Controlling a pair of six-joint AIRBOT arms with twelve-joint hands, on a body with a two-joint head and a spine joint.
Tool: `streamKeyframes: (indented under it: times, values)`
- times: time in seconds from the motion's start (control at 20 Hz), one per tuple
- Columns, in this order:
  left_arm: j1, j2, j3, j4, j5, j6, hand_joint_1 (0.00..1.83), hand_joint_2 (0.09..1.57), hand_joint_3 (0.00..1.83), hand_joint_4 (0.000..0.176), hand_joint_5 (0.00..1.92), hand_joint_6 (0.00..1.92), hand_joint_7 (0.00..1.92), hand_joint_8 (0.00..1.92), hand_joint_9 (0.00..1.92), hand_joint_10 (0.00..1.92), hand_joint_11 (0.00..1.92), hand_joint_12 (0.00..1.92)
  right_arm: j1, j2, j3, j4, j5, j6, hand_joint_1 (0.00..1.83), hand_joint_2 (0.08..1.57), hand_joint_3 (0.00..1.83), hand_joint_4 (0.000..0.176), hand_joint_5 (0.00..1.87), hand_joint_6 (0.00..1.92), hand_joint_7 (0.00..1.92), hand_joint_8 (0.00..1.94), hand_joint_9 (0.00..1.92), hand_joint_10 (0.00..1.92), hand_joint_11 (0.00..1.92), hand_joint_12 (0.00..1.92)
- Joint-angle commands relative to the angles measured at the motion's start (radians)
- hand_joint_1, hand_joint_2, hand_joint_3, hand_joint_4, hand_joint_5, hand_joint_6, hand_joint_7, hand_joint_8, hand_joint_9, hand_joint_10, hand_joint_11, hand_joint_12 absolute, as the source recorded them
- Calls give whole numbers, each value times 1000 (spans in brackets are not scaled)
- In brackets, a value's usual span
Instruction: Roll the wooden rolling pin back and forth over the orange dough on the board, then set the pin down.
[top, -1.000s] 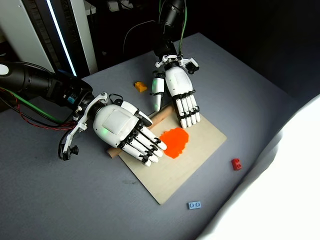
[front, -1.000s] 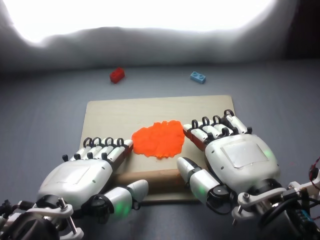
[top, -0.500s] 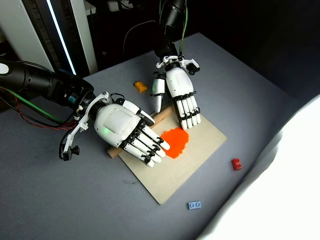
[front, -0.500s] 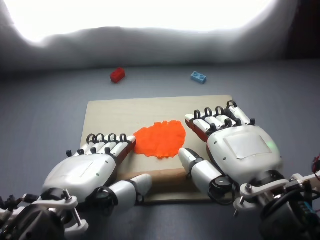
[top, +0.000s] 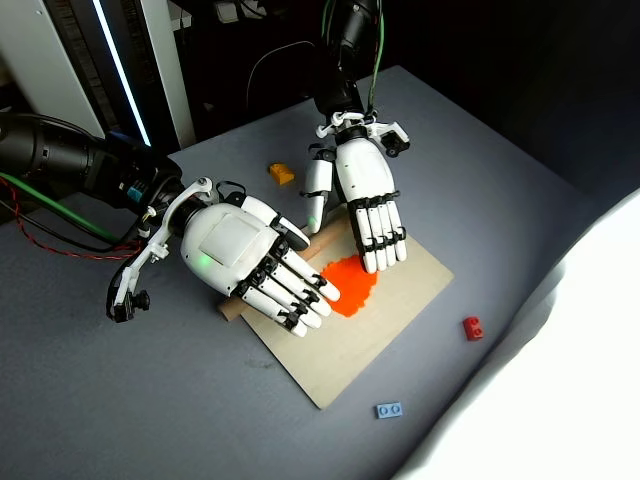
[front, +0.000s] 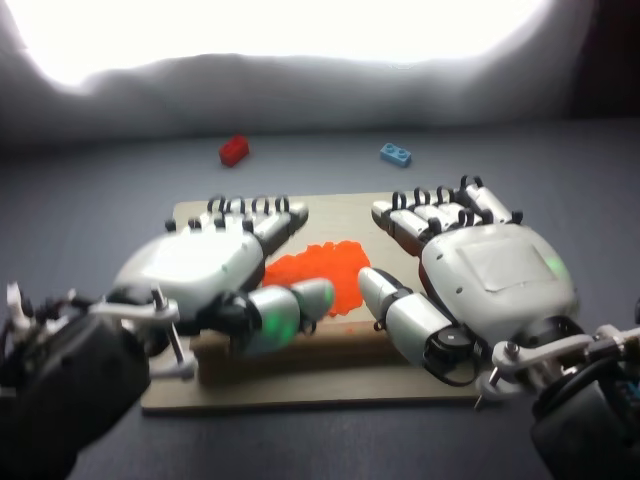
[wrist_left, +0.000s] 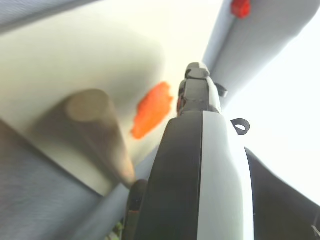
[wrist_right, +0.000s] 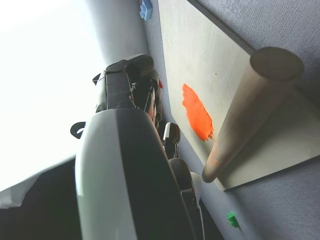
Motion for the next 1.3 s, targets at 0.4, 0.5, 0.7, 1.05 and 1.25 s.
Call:
streamKeyframes:
  times: [0.4, 0.5, 0.7, 1.05, 1.25]
  values:
    - [-201, 157, -15, 49, 293, 209, 0, 1330, 0, 0, 74, 7, 153, 5, 137, 12, 4, 162, 32, 111, -83, -80, 69, 3, 0, 1385, 0, 0, 437, 19, 429, 9, 407, 12, 0, 1068]
    - [-233, 180, -23, 49, 358, 243, 0, 1322, 0, 0, 168, 28, 251, 22, 203, 24, 0, 346, 41, 149, -111, -80, 52, 5, 0, 1372, 0, 0, 520, 47, 576, 50, 533, 62, 0, 1244]
    - [-297, 195, -27, 49, 481, 307, 0, 1357, 6, 0, 409, 67, 573, 106, 487, 144, 0, 1014, 56, 250, -181, -80, 16, 23, 30, 1373, 1, 0, 692, 187, 834, 155, 542, 689, 29, 1565]
    - [-340, 209, -51, 48, 480, 308, 0, 1497, 2, 0, 314, 1109, 232, 1398, 125, 1551, 0, 1760, 79, 364, -215, -80, -62, 52, 2, 1466, 4, 0, 531, 1569, 629, 1502, 495, 1701, 370, 1917]
    - [-354, 208, -53, 45, 472, 308, 0, 1518, 0, 0, 250, 1387, 239, 1553, 137, 1719, 0, 1913, 112, 438, -215, -81, -257, 64, 0, 1482, 3, 0, 567, 1623, 682, 1473, 553, 1707, 417, 1921]
